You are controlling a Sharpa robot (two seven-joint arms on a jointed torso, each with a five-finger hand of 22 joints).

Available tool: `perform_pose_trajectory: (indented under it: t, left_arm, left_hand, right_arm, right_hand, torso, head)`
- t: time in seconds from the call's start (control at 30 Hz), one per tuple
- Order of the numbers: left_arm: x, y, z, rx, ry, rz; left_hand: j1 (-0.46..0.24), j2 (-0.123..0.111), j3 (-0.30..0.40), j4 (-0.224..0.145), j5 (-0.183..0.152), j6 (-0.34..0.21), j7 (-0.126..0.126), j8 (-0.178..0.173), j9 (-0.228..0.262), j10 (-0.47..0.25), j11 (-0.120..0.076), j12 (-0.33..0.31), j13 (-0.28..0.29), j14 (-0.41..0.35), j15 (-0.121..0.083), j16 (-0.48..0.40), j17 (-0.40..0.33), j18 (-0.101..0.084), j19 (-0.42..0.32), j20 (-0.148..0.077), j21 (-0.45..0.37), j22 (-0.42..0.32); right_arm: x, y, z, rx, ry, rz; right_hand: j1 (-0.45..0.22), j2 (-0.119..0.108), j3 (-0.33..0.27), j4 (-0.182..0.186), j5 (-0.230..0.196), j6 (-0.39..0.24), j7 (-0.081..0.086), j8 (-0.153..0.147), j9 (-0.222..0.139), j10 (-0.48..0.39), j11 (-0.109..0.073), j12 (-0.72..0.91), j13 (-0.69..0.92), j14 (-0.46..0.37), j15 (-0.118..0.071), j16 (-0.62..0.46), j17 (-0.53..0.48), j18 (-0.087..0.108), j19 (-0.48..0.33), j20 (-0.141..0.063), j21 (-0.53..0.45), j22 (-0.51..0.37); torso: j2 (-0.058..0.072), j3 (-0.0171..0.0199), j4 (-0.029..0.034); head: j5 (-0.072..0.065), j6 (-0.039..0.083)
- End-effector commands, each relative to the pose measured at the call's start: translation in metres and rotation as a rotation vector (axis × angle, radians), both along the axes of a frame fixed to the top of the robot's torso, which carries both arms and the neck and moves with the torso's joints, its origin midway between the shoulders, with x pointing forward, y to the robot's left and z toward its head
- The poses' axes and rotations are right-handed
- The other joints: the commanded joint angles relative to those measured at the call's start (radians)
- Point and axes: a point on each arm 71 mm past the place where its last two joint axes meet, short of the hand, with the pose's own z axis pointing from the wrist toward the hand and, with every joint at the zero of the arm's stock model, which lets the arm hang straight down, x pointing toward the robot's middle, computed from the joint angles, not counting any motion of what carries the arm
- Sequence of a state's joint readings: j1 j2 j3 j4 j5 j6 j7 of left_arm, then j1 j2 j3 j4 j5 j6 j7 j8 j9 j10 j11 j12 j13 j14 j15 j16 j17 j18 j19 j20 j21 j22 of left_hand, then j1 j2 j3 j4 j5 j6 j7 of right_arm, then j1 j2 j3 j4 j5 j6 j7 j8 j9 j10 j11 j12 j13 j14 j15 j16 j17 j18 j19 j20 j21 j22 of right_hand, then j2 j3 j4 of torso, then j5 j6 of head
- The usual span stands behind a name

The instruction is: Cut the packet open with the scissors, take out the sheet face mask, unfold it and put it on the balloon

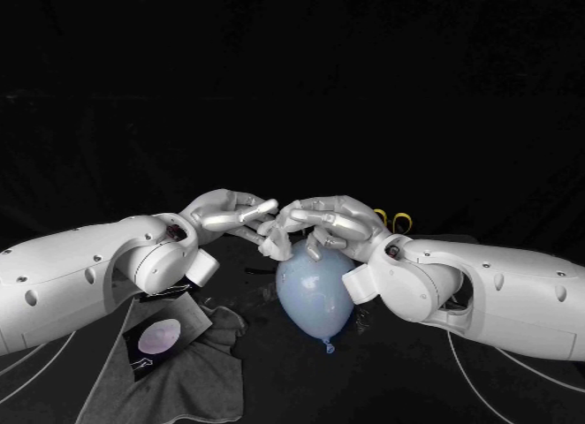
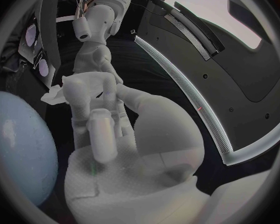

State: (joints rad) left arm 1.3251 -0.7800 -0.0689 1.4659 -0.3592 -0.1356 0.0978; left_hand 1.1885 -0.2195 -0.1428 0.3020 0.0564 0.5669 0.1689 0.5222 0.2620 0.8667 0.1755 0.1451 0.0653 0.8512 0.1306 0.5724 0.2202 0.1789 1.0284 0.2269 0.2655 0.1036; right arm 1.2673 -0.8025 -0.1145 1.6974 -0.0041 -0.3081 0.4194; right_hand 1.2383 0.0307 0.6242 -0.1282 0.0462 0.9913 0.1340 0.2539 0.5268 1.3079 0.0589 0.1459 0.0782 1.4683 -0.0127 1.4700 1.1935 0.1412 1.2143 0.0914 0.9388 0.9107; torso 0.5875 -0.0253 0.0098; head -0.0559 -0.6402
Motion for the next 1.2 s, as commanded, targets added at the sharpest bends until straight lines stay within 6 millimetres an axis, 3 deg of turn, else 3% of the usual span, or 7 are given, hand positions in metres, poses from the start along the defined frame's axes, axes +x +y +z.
perform_pose_trajectory:
  t: [0.03, 0.1, 0.33, 0.4, 0.57, 0.87, 1.2]
  left_arm:
    - [0.0, -0.001, 0.001, -0.024, 0.011, -0.004]
    - [0.001, 0.0, 0.001, -0.035, 0.015, 0.007]
    - [0.004, 0.004, 0.001, -0.096, 0.04, 0.057]
    - [0.005, 0.005, 0.001, -0.108, 0.046, 0.061]
    - [0.005, 0.005, 0.001, -0.129, 0.052, 0.069]
    - [0.008, 0.009, 0.001, -0.133, 0.037, 0.097]
    - [0.009, 0.01, 0.001, -0.141, 0.039, 0.111]
  left_hand:
    - [-0.002, 0.019, 0.015, 0.0, -0.003, 0.013, 0.041, -0.008, -0.006, 0.018, 0.0, -0.001, 0.001, 0.065, -0.01, 0.013, 0.009, 0.007, 0.025, -0.009, -0.002, -0.006]
    - [-0.004, 0.044, 0.032, -0.001, -0.005, 0.019, 0.038, -0.011, -0.01, 0.023, -0.007, -0.003, 0.0, 0.097, -0.018, 0.021, 0.015, 0.005, 0.036, -0.014, -0.003, -0.008]
    - [-0.006, 0.079, 0.058, -0.002, -0.007, 0.039, 0.027, -0.014, -0.018, 0.043, -0.021, -0.004, 0.0, 0.138, -0.033, 0.034, 0.031, 0.005, 0.034, -0.017, -0.015, -0.015]
    - [-0.004, 0.11, 0.076, -0.004, -0.007, 0.048, 0.018, -0.02, -0.026, 0.045, -0.03, -0.013, -0.001, 0.068, -0.03, 0.011, 0.034, 0.004, 0.06, -0.024, -0.001, -0.008]
    - [0.002, 0.144, 0.088, -0.005, -0.008, 0.06, 0.007, -0.026, -0.037, 0.051, -0.04, -0.025, -0.001, -0.005, -0.025, 0.035, 0.058, 0.004, 0.101, -0.031, 0.021, 0.002]
    - [0.027, 0.161, 0.087, -0.006, -0.008, 0.052, -0.015, -0.048, -0.055, -0.025, -0.065, -0.083, -0.002, -0.145, -0.026, 0.074, 0.084, 0.005, 0.228, -0.046, 0.075, 0.02]
    - [0.041, 0.172, 0.082, -0.007, -0.008, 0.053, -0.018, -0.058, -0.065, -0.056, -0.068, -0.084, -0.003, -0.151, -0.049, 0.066, 0.073, 0.001, 0.372, -0.081, 0.19, 0.072]
  right_arm:
    - [0.001, -0.002, 0.001, -0.006, -0.016, -0.002]
    - [0.002, -0.003, 0.001, -0.008, -0.015, -0.006]
    - [0.004, -0.006, 0.0, -0.019, -0.011, -0.02]
    - [0.005, -0.007, 0.0, -0.022, -0.01, -0.022]
    - [0.005, -0.007, 0.0, -0.027, -0.009, -0.023]
    - [0.003, -0.005, 0.001, -0.028, -0.014, -0.015]
    - [0.001, -0.004, 0.001, -0.028, -0.014, -0.01]
  right_hand:
    - [0.009, 0.0, 0.004, 0.0, 0.003, 0.004, -0.001, 0.006, 0.001, 0.007, -0.002, -0.005, -0.001, 0.034, -0.005, 0.003, 0.001, 0.01, 0.0, -0.007, 0.005, 0.001]
    - [0.009, 0.0, 0.004, 0.0, 0.003, 0.004, -0.001, 0.006, 0.001, 0.007, -0.002, -0.005, -0.001, 0.034, -0.005, 0.003, 0.001, 0.01, 0.0, -0.007, 0.005, 0.001]
    - [0.009, 0.0, 0.006, 0.0, 0.003, 0.004, -0.001, 0.007, 0.001, 0.008, -0.002, -0.005, -0.001, 0.034, -0.005, 0.003, 0.002, 0.01, 0.0, -0.008, 0.005, 0.002]
    - [0.009, -0.001, 0.007, -0.001, 0.003, 0.004, -0.001, 0.007, 0.001, 0.008, -0.002, -0.005, -0.001, 0.035, -0.005, 0.004, 0.003, 0.01, 0.0, -0.008, 0.006, 0.002]
    - [0.009, -0.001, 0.007, -0.001, 0.003, 0.004, -0.001, 0.007, 0.001, 0.008, -0.002, -0.005, -0.001, 0.035, -0.005, 0.004, 0.003, 0.01, 0.0, -0.008, 0.006, 0.002]
    - [0.008, -0.003, 0.011, -0.003, 0.003, 0.005, -0.002, 0.009, 0.002, 0.01, -0.002, -0.006, 0.0, 0.035, -0.006, 0.005, 0.006, 0.01, 0.0, -0.008, 0.006, 0.002]
    - [0.008, -0.003, 0.011, -0.003, 0.003, 0.005, -0.002, 0.009, 0.002, 0.01, -0.002, -0.006, 0.0, 0.035, -0.006, 0.005, 0.006, 0.01, 0.0, -0.008, 0.006, 0.002]
  torso:
    - [0.0, -0.0005, 0.0002]
    - [0.0, -0.0005, 0.0002]
    - [0.0, -0.0001, 0.0006]
    - [0.0, -0.0002, 0.0006]
    - [0.0, -0.0004, 0.0]
    - [0.0, -0.0001, -0.0003]
    - [0.0, -0.0002, 0.0001]
  head:
    - [0.0, 0.001]
    - [0.0, 0.001]
    - [0.0, 0.002]
    - [0.0, 0.001]
    - [0.001, 0.0]
    - [0.002, 0.001]
    - [0.002, 0.003]
